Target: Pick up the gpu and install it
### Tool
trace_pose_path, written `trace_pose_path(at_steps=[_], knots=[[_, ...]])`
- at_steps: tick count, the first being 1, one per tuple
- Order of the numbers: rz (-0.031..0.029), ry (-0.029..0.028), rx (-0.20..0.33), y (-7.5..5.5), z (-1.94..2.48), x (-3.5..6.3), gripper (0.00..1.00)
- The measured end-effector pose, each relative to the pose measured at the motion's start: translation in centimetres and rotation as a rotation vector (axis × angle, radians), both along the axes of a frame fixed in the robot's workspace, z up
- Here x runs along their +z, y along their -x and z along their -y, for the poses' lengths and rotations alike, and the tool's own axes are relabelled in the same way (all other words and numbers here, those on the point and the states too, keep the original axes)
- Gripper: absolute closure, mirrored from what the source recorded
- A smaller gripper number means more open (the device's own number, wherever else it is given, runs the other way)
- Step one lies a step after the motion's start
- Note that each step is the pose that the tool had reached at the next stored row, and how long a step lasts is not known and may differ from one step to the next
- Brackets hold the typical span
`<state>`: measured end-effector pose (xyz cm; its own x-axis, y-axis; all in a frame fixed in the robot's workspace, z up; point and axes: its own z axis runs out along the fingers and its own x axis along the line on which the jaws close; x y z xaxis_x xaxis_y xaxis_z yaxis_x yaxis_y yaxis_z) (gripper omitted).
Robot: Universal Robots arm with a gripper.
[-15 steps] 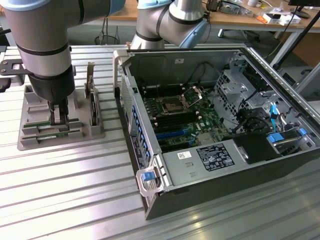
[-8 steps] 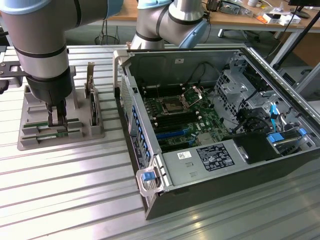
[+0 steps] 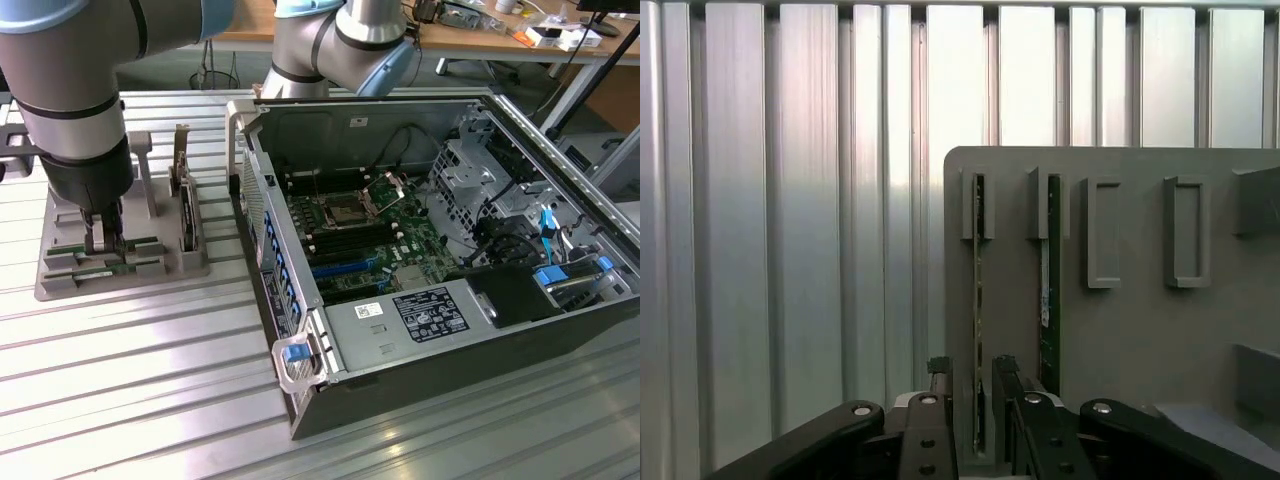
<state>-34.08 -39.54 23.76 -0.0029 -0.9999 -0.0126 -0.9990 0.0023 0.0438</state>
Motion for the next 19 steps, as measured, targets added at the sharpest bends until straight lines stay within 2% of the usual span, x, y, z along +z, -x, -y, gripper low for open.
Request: trace_pose_path(at_steps=[5,19], knots=[[-0.0001,0.0001,0.000,0.6,0.01,-0.62,0.70],[0.0000,0.0000,0.000,0.7,0.00,-2.07,0.70]])
